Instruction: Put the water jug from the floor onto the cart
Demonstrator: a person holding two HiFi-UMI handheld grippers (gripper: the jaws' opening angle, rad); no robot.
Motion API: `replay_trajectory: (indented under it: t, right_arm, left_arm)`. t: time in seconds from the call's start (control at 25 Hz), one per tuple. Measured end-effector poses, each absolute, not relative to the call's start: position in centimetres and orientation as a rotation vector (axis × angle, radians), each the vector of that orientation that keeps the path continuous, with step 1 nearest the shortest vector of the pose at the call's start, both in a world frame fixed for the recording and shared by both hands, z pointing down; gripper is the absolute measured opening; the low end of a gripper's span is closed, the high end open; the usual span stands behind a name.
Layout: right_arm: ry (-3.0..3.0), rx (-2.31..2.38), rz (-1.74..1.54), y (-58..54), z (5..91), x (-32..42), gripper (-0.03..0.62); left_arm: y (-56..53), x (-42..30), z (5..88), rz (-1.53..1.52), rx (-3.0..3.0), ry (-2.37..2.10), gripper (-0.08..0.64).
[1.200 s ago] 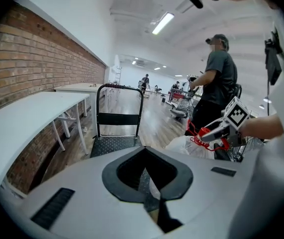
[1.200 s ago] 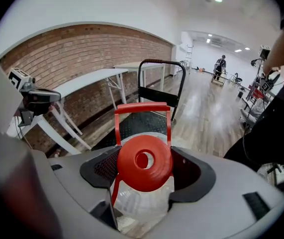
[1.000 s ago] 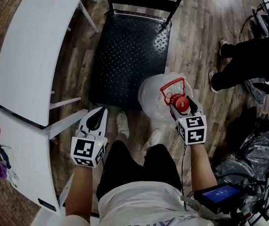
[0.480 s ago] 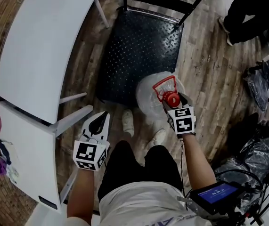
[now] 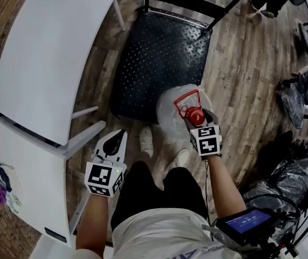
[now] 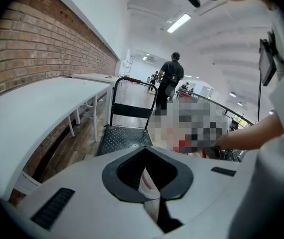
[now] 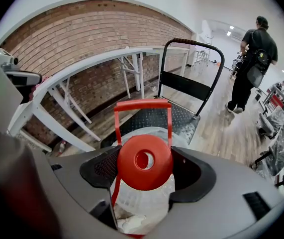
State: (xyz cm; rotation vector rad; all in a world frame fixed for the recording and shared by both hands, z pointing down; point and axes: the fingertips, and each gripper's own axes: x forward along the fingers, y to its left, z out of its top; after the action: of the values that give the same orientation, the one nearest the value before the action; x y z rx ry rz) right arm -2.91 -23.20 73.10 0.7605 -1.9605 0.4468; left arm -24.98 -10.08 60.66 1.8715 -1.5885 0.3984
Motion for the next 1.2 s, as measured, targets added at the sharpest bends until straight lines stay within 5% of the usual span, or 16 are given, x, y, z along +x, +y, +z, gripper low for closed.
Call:
replay_trajectory:
  t: [0.56, 1.2]
  right_arm:
    - [-1.962, 0.806, 0.398, -22.1, 73.2, -3.8, 0.313]
    - [-2.284, 1.149, 0.385, -20.2, 53.6, -0.7, 0.31]
  left_arm:
    - [-9.6, -24.8, 59.8, 0.385, 1.953, -1.522, 0.0]
    - [-13.0, -19.5, 51.6, 0.285, 2.249, -1.423, 0.0]
